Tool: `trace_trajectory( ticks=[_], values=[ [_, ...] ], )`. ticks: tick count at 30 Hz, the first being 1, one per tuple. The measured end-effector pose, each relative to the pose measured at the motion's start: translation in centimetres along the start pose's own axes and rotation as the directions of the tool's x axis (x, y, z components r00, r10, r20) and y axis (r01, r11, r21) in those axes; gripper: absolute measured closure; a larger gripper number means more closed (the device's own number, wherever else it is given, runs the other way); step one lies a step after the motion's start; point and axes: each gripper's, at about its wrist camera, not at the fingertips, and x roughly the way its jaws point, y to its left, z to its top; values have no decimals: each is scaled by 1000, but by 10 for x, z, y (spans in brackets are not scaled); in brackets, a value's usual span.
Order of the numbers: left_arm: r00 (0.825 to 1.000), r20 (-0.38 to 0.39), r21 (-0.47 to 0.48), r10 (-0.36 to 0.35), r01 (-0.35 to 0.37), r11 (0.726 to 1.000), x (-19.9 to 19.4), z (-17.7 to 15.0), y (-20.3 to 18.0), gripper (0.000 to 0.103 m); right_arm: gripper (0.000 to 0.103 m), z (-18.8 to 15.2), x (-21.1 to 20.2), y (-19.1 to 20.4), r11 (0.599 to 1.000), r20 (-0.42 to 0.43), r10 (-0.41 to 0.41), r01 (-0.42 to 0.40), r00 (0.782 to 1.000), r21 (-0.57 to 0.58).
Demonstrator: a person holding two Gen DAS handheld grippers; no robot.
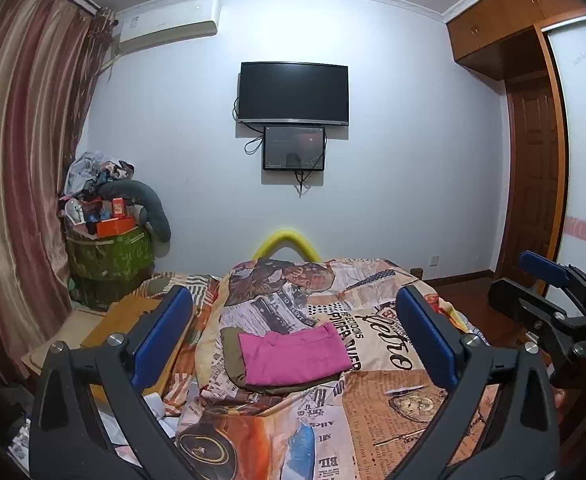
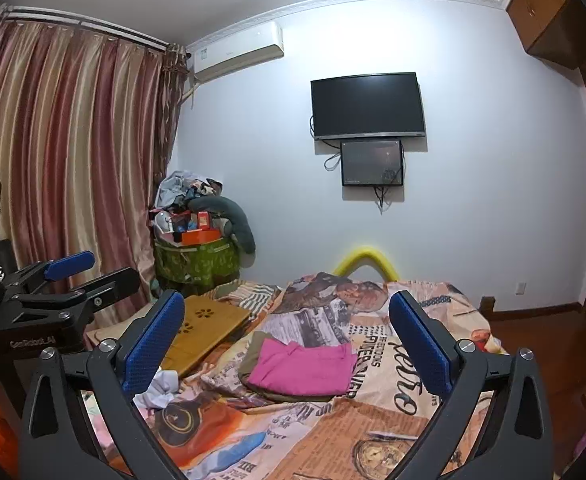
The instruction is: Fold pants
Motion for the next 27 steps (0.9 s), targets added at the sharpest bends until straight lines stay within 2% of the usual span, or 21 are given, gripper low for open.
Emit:
trace_trajectory(
  ticks=[27],
  values=[
    [1000, -2, 27, 5, -5, 1000, 0, -7, -5, 0, 1, -3, -6, -2, 1000, -14, -11, 11, 1000, 21]
  ],
)
